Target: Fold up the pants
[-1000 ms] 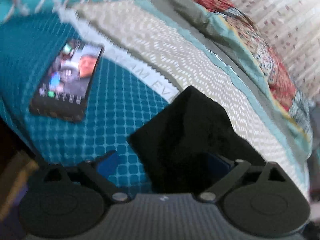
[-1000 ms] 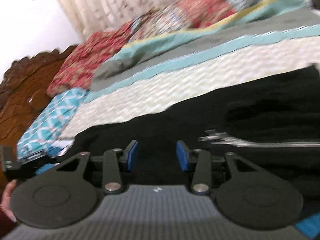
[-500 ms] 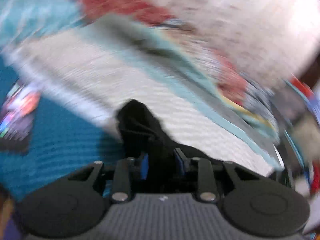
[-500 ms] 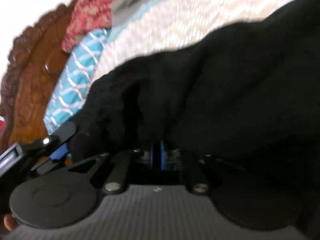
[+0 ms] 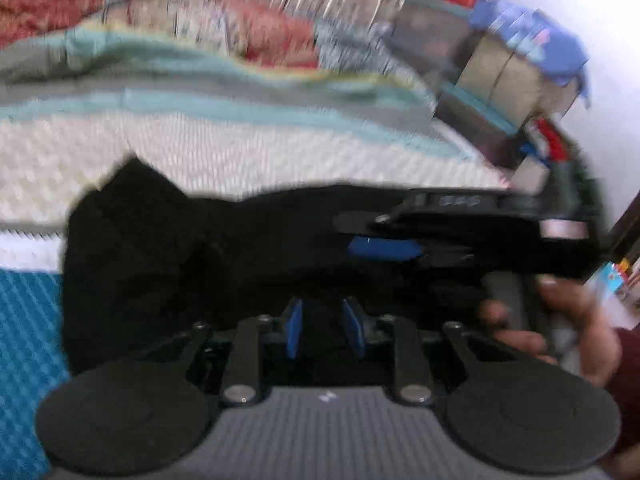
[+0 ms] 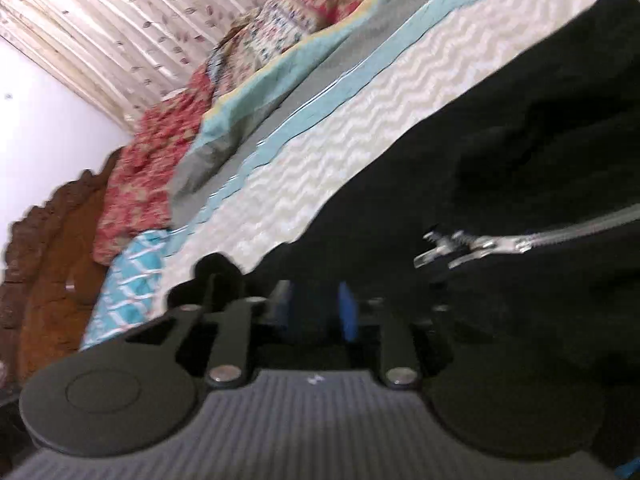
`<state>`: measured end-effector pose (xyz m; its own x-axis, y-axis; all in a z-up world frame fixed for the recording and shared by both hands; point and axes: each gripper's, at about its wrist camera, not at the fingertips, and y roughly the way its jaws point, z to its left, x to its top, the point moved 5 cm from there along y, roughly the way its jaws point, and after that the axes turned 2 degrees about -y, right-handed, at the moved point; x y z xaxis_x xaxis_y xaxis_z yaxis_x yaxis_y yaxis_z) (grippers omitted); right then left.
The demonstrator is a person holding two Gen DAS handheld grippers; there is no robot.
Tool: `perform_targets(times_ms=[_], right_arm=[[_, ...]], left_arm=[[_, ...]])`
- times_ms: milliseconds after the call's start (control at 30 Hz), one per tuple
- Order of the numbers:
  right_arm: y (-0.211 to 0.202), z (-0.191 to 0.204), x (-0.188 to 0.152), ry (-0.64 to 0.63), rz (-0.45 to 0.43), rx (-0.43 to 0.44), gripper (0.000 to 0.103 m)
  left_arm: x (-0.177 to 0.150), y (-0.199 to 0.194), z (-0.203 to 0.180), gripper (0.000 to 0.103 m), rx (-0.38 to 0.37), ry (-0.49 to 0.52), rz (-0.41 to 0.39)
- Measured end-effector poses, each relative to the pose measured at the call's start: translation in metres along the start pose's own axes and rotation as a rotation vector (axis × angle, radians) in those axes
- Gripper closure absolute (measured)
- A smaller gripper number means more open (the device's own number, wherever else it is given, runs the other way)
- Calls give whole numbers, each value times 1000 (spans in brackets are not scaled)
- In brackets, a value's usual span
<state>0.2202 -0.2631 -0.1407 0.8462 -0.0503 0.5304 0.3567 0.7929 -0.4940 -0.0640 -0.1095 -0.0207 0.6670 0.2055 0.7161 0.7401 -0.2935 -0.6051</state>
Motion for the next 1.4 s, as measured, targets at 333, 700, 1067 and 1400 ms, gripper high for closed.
perform_targets(times_ms=[333, 700, 1067, 1400], right_arm=[[81, 69, -27, -127, 246, 62, 12], [-20, 43, -33, -251, 36, -46, 76], [-54, -1, -21, -275, -122, -170, 47], [-71, -48, -3, -171, -163, -165, 54]], left_arm=[[-2, -103, 85, 58, 130, -290, -225], [29, -61, 81, 58, 74, -275, -191], [45, 35, 30, 58, 60, -86, -34], [30, 65, 37, 55, 114, -101, 125]])
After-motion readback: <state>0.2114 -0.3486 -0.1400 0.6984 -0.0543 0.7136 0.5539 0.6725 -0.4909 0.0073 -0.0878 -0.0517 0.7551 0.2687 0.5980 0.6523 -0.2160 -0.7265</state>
